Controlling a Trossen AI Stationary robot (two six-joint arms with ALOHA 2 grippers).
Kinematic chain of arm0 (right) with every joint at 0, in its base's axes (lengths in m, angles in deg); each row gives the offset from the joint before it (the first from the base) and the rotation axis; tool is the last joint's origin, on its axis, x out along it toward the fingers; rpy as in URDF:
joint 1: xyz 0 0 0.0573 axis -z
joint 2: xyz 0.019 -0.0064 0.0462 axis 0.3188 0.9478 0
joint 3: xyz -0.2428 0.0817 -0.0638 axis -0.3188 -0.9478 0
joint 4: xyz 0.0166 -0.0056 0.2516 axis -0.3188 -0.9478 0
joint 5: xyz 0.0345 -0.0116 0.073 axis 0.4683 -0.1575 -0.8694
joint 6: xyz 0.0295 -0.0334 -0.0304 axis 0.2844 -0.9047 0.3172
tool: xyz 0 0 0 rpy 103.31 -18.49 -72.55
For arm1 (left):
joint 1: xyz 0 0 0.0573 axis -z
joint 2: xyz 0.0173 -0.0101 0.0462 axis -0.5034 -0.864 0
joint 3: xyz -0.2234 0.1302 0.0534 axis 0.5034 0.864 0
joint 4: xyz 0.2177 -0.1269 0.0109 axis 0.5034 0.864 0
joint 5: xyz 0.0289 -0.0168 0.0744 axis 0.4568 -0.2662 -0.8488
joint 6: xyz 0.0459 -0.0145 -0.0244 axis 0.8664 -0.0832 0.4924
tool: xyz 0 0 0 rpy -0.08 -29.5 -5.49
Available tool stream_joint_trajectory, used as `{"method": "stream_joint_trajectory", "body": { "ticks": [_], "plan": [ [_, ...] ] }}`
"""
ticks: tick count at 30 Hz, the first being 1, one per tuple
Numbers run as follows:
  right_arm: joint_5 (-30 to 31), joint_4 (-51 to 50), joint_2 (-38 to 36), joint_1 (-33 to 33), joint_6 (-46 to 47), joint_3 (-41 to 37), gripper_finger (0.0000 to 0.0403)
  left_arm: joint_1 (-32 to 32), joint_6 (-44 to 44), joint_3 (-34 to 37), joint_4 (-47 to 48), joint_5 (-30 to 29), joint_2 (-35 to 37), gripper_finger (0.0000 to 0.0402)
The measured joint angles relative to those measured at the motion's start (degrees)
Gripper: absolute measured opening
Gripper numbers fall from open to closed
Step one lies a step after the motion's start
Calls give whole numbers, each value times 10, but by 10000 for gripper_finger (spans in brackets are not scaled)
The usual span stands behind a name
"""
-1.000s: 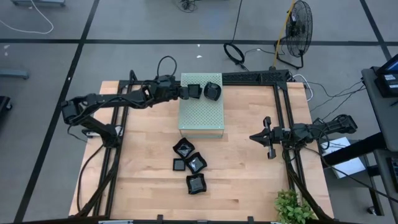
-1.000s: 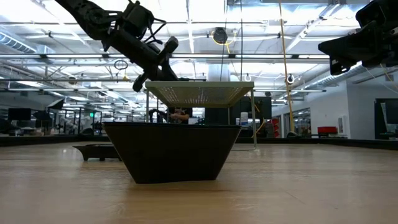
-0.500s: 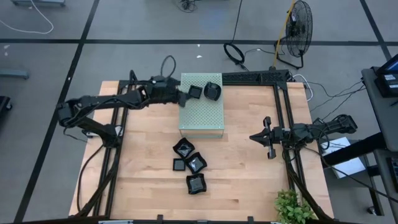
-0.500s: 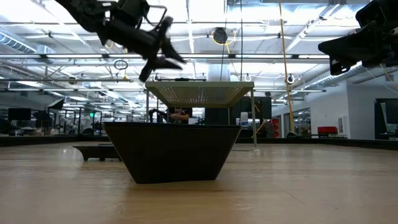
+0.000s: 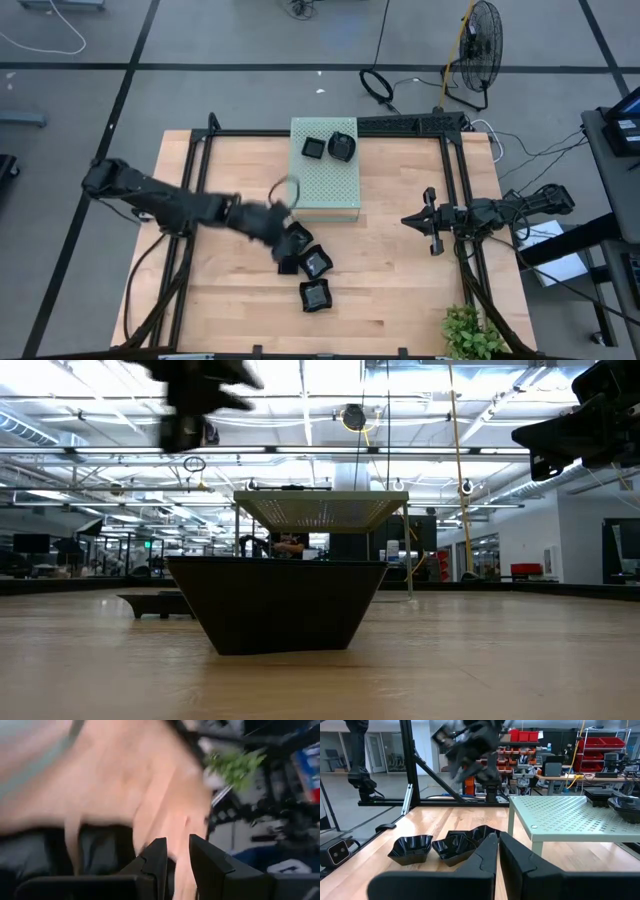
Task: Pick & Place Mini shaped plates
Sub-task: Stack the black square plate on top of the other square plates on the shelf
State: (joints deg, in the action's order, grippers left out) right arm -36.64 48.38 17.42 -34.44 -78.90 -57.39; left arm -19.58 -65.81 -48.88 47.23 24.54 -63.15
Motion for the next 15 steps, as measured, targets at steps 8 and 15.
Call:
{"method": "stream_joint_trajectory", "body": {
  "ticks": [8,15],
  "plan": [
    [0,0,0,0,0,0,7,162,-227,0,193,-209,-1,85],
    [0,0,0,0,0,0,8,183,-378,1,273,-233,-70,85]
  ]
}}
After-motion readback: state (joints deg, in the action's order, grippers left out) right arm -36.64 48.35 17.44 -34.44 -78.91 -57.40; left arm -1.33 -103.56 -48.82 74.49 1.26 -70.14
